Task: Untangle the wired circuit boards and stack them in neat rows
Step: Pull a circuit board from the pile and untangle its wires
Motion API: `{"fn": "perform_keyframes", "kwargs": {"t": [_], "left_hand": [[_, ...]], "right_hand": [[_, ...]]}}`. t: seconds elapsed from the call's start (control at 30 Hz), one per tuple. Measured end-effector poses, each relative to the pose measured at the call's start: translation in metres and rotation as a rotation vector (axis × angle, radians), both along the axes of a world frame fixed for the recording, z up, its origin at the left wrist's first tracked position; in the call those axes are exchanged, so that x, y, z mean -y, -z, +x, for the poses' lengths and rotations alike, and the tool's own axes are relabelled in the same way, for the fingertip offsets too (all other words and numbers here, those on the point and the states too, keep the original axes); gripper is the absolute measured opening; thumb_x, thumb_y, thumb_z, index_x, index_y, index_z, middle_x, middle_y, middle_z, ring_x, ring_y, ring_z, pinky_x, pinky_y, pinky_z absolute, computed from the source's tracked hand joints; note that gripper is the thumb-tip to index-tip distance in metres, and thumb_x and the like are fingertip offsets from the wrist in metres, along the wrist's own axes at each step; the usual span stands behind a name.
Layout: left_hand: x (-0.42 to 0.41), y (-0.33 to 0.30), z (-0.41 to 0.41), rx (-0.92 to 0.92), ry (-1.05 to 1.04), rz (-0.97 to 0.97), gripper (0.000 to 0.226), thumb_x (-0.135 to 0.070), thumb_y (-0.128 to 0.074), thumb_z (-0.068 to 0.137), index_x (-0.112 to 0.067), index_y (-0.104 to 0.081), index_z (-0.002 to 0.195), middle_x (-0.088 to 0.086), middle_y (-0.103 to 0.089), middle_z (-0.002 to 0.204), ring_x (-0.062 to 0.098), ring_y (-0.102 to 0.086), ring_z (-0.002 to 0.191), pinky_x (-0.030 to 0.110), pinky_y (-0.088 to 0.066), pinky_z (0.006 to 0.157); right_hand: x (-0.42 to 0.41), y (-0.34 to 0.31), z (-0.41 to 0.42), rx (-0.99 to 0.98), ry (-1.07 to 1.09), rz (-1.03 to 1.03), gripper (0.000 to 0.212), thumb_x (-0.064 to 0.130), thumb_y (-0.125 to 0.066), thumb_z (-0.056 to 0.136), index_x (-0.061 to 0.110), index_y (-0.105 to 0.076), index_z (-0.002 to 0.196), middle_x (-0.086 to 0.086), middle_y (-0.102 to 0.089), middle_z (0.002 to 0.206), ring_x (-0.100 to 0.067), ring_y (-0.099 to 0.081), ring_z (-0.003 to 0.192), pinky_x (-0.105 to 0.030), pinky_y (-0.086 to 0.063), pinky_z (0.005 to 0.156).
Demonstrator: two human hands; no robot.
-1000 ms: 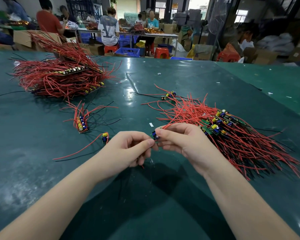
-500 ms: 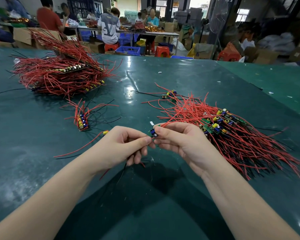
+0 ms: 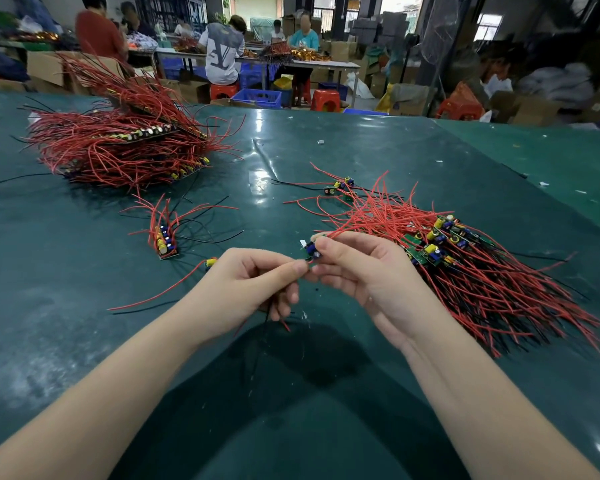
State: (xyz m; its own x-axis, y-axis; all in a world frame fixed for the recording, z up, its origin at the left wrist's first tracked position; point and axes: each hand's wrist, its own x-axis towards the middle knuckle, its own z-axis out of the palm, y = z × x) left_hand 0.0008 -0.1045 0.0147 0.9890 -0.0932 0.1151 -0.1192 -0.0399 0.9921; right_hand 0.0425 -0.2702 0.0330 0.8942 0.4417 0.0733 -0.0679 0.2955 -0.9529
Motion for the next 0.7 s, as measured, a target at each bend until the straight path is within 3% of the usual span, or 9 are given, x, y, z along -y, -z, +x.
{"fn": "perform_keyframes", "kwargs": {"t": [0.13,0.3,0.43,0.7], "left_hand": [[0.0019,0.0021,0.0,-0.069,0.058,-0.114,0.027,-0.03,-0.058,0.08,-0.011,-0.077,0.082,-0.002,-0.055,0.057,0.01,-0.051,0.05,0.017,-0.043,0.048],[-0.0005,0.0017,-0.0009,-0.026,0.038,-0.013,0.025,-0.03,-0.057,0.081,-0.015,-0.076,0.075,-0.004,-0.053,0.055,0.009,-0.05,0.049,0.017,-0.042,0.047],[-0.0011,0.0001,-0.0016,-0.004,0.061,0.023,0.025,-0.03,-0.057,0.082,-0.018,-0.075,0.072,-0.005,-0.052,0.053,0.009,-0.051,0.046,0.016,-0.043,0.046],[-0.0014,0.0033,0.0008,-0.037,0.063,0.001,0.026,-0.028,-0.053,0.088,-0.015,-0.075,0.085,0.0,-0.052,0.058,0.015,-0.053,0.053,0.02,-0.046,0.051]], "right_hand": [[0.0039,0.0001,0.0033,0.009,0.063,-0.025,0.014,0.027,-0.074,0.065,0.016,-0.076,0.073,0.0,-0.071,0.073,-0.012,-0.068,0.06,-0.017,-0.052,0.057],[0.0072,-0.0002,0.0038,-0.015,-0.001,-0.036,0.024,0.03,-0.077,0.06,0.013,-0.076,0.078,-0.002,-0.073,0.077,-0.01,-0.066,0.058,-0.017,-0.051,0.055],[0.0091,-0.0016,0.0039,-0.053,-0.109,-0.005,0.019,0.028,-0.076,0.063,0.017,-0.079,0.078,-0.002,-0.073,0.077,-0.006,-0.062,0.053,-0.016,-0.05,0.054],[0.0094,0.0008,0.0084,-0.09,-0.015,0.013,0.017,0.026,-0.075,0.062,0.016,-0.078,0.075,-0.001,-0.073,0.078,-0.006,-0.062,0.05,-0.015,-0.052,0.053]]}}
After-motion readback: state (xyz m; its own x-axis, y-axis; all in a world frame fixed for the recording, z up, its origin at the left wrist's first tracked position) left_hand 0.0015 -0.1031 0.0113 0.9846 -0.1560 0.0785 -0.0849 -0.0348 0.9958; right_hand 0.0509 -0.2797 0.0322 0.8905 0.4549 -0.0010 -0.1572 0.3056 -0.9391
